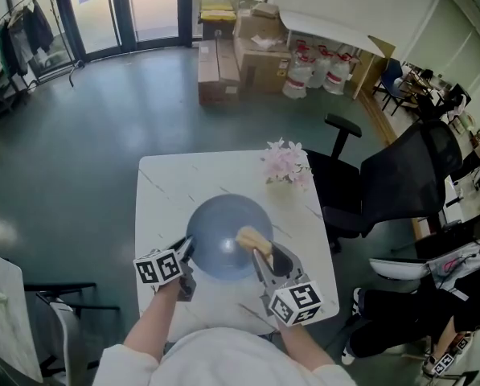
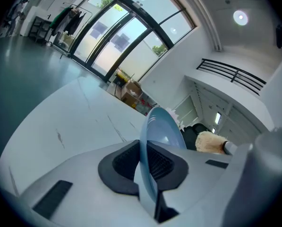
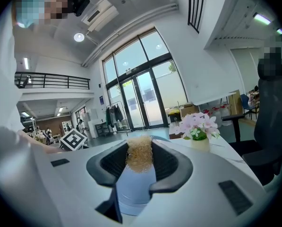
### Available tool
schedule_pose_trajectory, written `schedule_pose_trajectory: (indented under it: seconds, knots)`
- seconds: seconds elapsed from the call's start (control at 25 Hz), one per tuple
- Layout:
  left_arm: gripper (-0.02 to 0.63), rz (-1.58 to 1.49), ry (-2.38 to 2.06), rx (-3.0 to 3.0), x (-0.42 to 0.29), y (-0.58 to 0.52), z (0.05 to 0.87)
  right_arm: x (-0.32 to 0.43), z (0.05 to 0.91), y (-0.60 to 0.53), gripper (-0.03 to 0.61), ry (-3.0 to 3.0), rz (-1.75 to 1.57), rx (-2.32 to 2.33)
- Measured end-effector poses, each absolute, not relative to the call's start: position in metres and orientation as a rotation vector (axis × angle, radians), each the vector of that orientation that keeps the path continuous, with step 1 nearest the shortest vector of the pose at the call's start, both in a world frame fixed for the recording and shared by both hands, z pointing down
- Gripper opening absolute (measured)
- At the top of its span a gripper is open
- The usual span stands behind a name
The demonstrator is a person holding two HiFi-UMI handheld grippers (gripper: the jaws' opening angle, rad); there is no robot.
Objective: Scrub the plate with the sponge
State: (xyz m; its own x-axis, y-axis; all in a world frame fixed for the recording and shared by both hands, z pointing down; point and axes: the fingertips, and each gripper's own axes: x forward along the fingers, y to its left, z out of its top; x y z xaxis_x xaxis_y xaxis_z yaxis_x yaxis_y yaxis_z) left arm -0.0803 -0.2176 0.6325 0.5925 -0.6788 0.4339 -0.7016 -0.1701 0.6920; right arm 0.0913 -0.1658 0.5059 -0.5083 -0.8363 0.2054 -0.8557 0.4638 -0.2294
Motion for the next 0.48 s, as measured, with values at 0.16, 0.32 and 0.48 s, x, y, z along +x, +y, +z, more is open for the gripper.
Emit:
schedule_pose_trajectory:
  seconds: [0.16,0.32,0.48]
  knots:
    - [0.044,-0.039,-1.135,1.933,-0.083,-0.213,0.601,0.082,0.498,-0.165,0.146,-2.661,0.423,1.491]
    - [0.044,-0.114,-1.152,1.969,-0.088,-0.209,0.571,0.072,0.489,-0.161,0.146,-2.682,0.356,1.447]
    - [0.044,-0.173,-1.17,1.996,-0.094,-0.202,0.547,0.062,0.479,-0.154,0.146,-2.703,0.28,1.399]
